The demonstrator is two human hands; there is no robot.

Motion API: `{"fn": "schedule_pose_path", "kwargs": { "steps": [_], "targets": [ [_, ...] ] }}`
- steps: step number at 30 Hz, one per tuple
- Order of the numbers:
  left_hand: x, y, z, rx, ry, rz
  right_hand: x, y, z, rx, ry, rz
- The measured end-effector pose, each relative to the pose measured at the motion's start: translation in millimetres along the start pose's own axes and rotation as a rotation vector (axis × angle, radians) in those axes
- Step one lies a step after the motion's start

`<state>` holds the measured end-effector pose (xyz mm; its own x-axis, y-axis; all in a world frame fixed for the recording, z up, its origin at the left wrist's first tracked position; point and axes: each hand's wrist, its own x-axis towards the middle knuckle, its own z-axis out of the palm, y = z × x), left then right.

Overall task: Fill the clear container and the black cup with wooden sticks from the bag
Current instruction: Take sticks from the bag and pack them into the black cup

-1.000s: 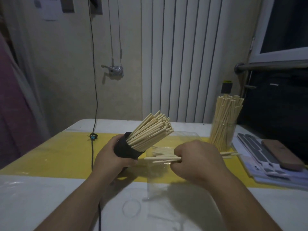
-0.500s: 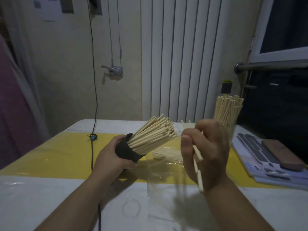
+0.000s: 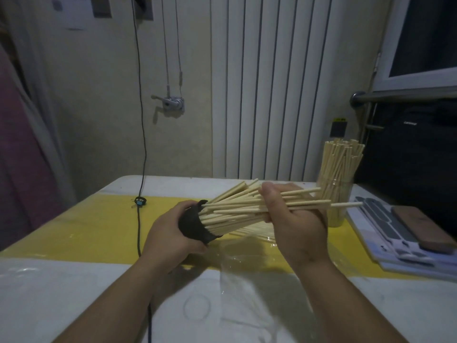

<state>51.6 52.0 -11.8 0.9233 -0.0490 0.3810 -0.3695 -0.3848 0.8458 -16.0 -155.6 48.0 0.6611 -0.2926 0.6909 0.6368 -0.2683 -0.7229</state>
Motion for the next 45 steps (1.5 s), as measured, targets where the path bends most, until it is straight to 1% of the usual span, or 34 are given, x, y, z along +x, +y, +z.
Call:
{"fn": "schedule_pose_path", "kwargs": {
  "steps": [6, 10, 13, 16, 19, 21, 22, 23, 25, 26, 27, 30, 32, 34, 36, 37, 39, 41, 42, 43, 45],
  "targets": [
    [-1, 1, 1, 0.122, -0.025, 0.090, 1, 5, 0, -0.029, -0.032, 0.122],
    [1, 0, 1, 0.151, -0.020, 0.098, 4, 17, 2, -0.066, -0.032, 0.155],
    [1, 0, 0, 0.150, -0.025, 0.102, 4, 23, 3, -0.014, -0.053, 0.225],
    [1, -1, 0, 0.166, -0.035, 0.112, 5, 25, 2, 0.017, -0.104, 0.283],
    [2, -1, 1, 0.189, -0.040, 0.129, 4, 25, 2, -0.105, -0.202, 0.280],
    [2, 0, 1, 0.195, -0.037, 0.131, 2, 26, 4, -0.144, -0.277, 0.288],
    [2, 0, 1, 0.189, -0.036, 0.129, 0, 28, 5, -0.113, -0.258, 0.283],
    [2, -1, 1, 0.181, -0.034, 0.125, -1, 27, 5, -0.034, -0.193, 0.290],
    [2, -2, 1, 0.170, -0.027, 0.117, 1, 22, 3, 0.170, -0.024, 0.284],
    [2, -2, 1, 0.165, -0.025, 0.116, 2, 20, 1, 0.179, 0.048, 0.254],
    [2, -2, 0, 0.162, -0.024, 0.116, 3, 18, 1, 0.139, 0.069, 0.236],
    [1, -1, 0, 0.167, -0.034, 0.121, 1, 22, 8, -0.030, -0.067, 0.196],
    [1, -1, 1, 0.170, -0.037, 0.113, -3, 24, 10, -0.095, -0.114, 0.217],
    [2, -1, 1, 0.159, -0.029, 0.098, -4, 23, 7, -0.054, -0.064, 0.207],
    [2, -2, 0, 0.145, -0.017, 0.092, -3, 24, 5, -0.034, 0.008, 0.135],
    [2, -2, 0, 0.144, -0.014, 0.093, -3, 24, 4, -0.048, 0.015, 0.105],
    [2, -1, 0, 0.143, -0.018, 0.098, -4, 25, 9, -0.143, -0.070, 0.068],
    [1, -1, 0, 0.143, -0.022, 0.103, -8, 28, 15, -0.306, -0.202, 0.040],
    [1, -1, 1, 0.144, -0.023, 0.104, -9, 31, 17, -0.377, -0.240, 0.029],
    [1, -1, 1, 0.144, -0.023, 0.105, -9, 32, 17, -0.423, -0.257, 0.028],
    [1, -2, 1, 0.141, -0.025, 0.107, -7, 32, 16, -0.432, -0.265, 0.034]
  ]
}}
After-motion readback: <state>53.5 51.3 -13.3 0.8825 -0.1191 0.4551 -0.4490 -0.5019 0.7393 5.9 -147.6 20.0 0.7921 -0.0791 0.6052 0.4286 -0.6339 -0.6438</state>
